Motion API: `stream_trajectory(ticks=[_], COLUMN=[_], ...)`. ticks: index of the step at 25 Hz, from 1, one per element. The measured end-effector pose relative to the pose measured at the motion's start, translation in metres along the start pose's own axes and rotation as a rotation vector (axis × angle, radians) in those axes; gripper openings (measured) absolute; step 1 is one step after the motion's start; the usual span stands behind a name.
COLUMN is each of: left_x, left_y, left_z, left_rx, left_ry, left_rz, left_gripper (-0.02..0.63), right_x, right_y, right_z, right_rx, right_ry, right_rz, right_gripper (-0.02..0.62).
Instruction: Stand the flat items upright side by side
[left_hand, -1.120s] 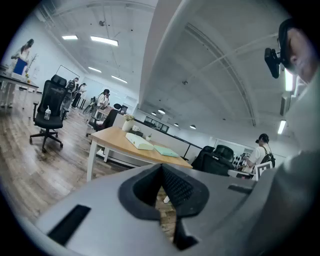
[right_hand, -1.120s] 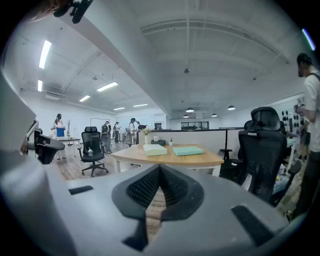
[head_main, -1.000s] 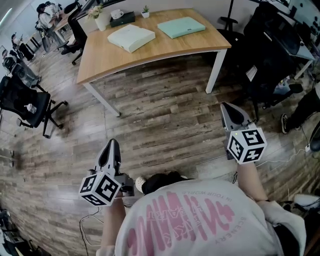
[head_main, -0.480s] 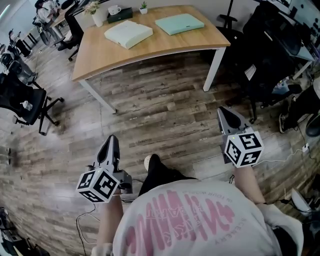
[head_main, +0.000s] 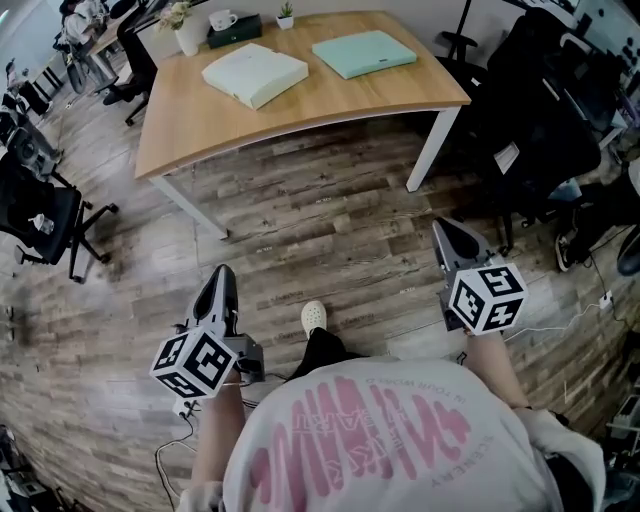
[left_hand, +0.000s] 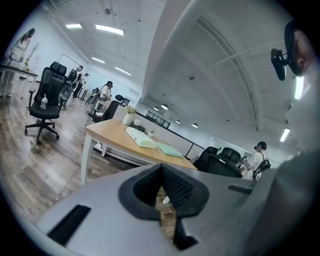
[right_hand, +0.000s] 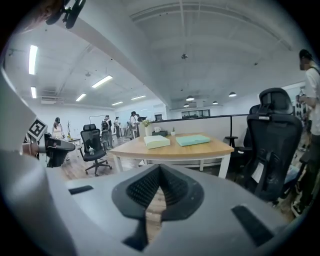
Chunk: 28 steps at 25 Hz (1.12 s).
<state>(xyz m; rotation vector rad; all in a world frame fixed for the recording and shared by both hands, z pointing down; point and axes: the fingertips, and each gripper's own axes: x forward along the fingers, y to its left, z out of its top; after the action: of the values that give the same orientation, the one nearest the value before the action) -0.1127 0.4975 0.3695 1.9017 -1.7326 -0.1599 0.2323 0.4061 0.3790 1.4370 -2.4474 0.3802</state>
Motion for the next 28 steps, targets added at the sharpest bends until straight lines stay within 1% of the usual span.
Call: stream_trajectory(ticks=[3, 7, 10, 14, 19, 22, 24, 25, 28], left_x=[0.024, 0.048, 0.062, 0.082, 0.104, 0.119, 0.129, 0.134, 0.149], left_y=[0.016, 0.048, 0.072, 0.102, 0.134, 0.152, 0.162, 0.166, 0.177], left_z=[0.029, 0.074, 0.095, 0.109, 0.116, 0.114, 0.113, 0.111, 0.11], left_rx=[0.013, 0.02, 0.006, -0.018, -0.006, -0.021, -0.029, -0.035, -0.058], left_ry=[-0.021, -0.084, -0.113, -0.097, -0.044, -0.01, 0.012, 0.023, 0.04], left_rz=[-0.01, -0.016, -0.011, -0.009, -0.021, -0.02, -0.016, -0.011, -0.006], left_gripper=[0.003, 0.003, 0.003, 0.003, 0.003, 0.003, 0.003, 0.003, 0.003], right_x=[0.041, 0.097, 0.13, 0.168, 0.208, 0.226, 0.235, 0.241, 0.259], right_y=[0.01, 0.034, 0.052, 0.073, 0.093, 0.1, 0.1, 0.097, 0.091], right_z=[0.022, 0.059, 0.081, 0.096, 0.094, 0.09, 0.086, 0.085, 0.084], right_rx=[0.004, -0.055, -0.089, -0.117, -0.118, -0.128, -0.112, -0.088, 0.063], right_ry=[-0.013, -0.042, -0.049, -0.037, 0.0, 0.031, 0.057, 0.069, 0.097], right_rz=[0.019, 0.048, 0.074, 0.093, 0.097, 0.092, 0.086, 0.087, 0.111], right_gripper=[-0.002, -0.002, -0.002, -0.002, -0.002, -0.002, -0.002, -0.002, -0.002])
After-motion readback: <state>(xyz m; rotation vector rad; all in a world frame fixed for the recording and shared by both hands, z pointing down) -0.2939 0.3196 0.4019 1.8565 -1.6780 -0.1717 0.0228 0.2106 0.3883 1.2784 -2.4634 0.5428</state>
